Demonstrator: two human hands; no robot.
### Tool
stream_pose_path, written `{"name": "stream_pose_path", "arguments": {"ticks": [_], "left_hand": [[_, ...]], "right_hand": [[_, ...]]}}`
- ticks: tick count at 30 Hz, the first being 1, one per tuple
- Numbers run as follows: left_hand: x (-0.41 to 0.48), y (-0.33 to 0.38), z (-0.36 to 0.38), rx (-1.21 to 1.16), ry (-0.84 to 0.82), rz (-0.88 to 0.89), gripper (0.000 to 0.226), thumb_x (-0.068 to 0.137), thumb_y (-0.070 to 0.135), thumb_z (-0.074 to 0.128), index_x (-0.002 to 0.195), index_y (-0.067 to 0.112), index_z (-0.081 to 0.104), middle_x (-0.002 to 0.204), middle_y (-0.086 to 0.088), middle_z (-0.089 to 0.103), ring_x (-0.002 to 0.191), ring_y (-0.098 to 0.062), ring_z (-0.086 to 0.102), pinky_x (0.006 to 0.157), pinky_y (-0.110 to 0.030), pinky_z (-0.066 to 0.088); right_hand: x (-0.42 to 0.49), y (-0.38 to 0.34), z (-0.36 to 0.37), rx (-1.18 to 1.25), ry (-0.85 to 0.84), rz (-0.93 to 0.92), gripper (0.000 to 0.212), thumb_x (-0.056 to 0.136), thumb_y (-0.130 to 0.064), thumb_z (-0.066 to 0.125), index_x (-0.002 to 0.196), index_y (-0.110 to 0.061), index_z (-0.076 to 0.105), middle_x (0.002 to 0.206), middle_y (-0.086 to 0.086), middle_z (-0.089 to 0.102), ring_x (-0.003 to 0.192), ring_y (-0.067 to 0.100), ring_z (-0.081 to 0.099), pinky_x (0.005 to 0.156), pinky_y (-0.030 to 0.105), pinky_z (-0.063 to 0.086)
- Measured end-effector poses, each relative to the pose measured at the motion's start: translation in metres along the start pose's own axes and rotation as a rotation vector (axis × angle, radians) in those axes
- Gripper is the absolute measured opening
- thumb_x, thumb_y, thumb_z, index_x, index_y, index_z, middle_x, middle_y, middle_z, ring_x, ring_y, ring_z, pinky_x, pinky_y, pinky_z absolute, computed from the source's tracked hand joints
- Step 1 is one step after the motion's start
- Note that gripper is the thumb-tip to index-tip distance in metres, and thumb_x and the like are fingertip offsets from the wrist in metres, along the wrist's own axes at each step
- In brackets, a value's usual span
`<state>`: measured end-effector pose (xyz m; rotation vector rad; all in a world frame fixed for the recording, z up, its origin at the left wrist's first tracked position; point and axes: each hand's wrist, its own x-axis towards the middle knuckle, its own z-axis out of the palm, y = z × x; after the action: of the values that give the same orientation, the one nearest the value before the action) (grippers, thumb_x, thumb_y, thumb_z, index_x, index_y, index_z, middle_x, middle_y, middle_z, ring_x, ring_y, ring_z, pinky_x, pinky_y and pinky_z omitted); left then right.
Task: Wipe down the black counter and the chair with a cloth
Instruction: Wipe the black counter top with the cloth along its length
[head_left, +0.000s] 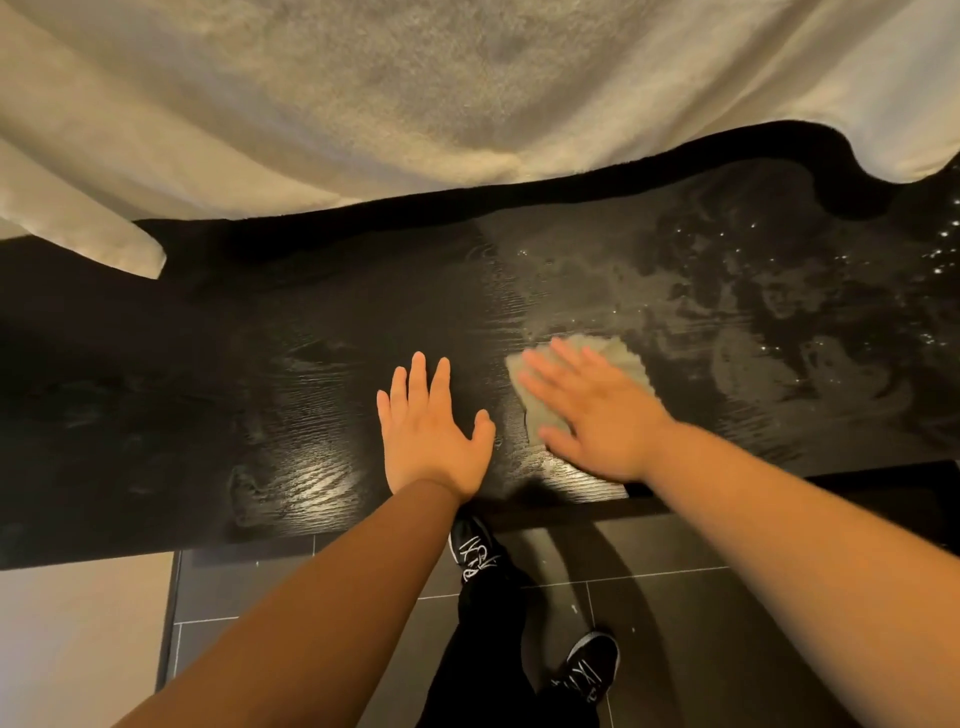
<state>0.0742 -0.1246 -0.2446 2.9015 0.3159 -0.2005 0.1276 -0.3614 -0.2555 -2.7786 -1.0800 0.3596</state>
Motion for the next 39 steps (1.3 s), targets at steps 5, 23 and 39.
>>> {"name": "stream_pose_path", "arguments": {"ticks": [5,23,39], "left_hand": [[0.000,0.001,-0.001,0.009,-0.001,0.000,0.080,0.097,0.063,0.038,0.167,0.028,0.018,0.177,-0.003,0.006,0.163,-0.028,0.000,0.132,-0.052,0.003],[0.001,0.001,0.000,0.035,0.000,-0.002,0.081,0.097,0.062,0.043,0.167,0.027,0.020,0.177,-0.004,0.009,0.163,-0.029,0.003,0.132,-0.052,0.004],[0.001,0.001,0.002,0.028,0.031,0.004,0.082,0.093,0.062,0.040,0.166,0.026,0.025,0.176,-0.006,0.014,0.162,-0.030,0.007,0.132,-0.053,0.007]], "right_hand": [[0.044,0.003,-0.019,0.064,0.013,0.323,0.075,0.103,-0.057,0.023,0.167,-0.023,0.006,0.175,0.001,-0.002,0.160,0.030,-0.008,0.130,0.051,-0.001],[0.016,0.001,-0.018,0.090,0.044,0.437,0.073,0.105,-0.052,0.025,0.167,-0.020,0.006,0.175,0.003,-0.004,0.160,0.031,-0.009,0.129,0.052,0.000],[0.008,0.007,-0.016,0.091,0.050,0.570,0.077,0.100,-0.055,0.014,0.167,-0.019,0.002,0.175,0.005,-0.005,0.160,0.034,-0.008,0.129,0.052,-0.002]]}}
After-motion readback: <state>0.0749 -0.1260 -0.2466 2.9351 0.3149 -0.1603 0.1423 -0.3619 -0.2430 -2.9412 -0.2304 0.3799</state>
